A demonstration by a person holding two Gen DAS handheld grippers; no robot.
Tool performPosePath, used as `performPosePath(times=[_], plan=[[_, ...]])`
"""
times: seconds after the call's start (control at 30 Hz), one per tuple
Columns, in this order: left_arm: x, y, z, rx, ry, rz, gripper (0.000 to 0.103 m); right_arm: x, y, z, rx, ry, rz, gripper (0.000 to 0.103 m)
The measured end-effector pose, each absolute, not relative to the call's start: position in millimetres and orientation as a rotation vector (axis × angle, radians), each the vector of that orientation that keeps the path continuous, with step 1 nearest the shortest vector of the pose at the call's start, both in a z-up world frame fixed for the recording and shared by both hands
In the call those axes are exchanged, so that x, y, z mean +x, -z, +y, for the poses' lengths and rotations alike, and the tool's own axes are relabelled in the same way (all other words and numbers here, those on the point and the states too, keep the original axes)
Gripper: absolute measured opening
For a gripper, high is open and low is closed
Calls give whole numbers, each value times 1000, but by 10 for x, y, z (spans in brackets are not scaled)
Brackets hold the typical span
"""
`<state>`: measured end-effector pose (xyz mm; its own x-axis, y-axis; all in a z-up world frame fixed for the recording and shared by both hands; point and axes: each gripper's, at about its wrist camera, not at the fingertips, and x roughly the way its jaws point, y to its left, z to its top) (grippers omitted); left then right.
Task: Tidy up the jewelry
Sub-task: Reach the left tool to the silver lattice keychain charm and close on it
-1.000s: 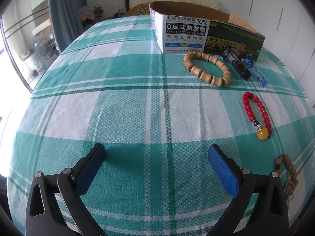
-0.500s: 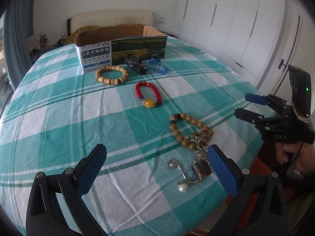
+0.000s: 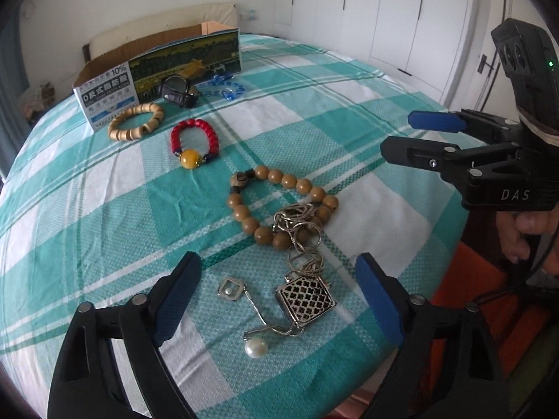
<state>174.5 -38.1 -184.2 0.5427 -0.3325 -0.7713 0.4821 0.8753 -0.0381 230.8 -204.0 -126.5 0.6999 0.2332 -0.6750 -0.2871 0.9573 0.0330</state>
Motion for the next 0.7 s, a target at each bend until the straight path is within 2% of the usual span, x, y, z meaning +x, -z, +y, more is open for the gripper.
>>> performPosePath(times=[0.1,0.13,0.17,0.2,0.23,0.7], plan=[[1691,1850,-439,225,495,846,72,2313,1267,-2052,-78,-286,739,84],[1674,1840,-444,225,506,838,60,2321,1270,-2052,-80,-284,739,84],[1661,1831,-450,229,514,831,43,2328,1272,-2056,-80,-282,739,84],[1655,1823,-452,231,524,826,34,2331,1275,-2060,-79,-281,740,84],[1657,1818,-448,228,528,824,30,2336,1280,-2065,-76,-279,742,84],[1628,1402,76,-9,462,690,29,2359,1320,-2084,-48,-277,760,84]])
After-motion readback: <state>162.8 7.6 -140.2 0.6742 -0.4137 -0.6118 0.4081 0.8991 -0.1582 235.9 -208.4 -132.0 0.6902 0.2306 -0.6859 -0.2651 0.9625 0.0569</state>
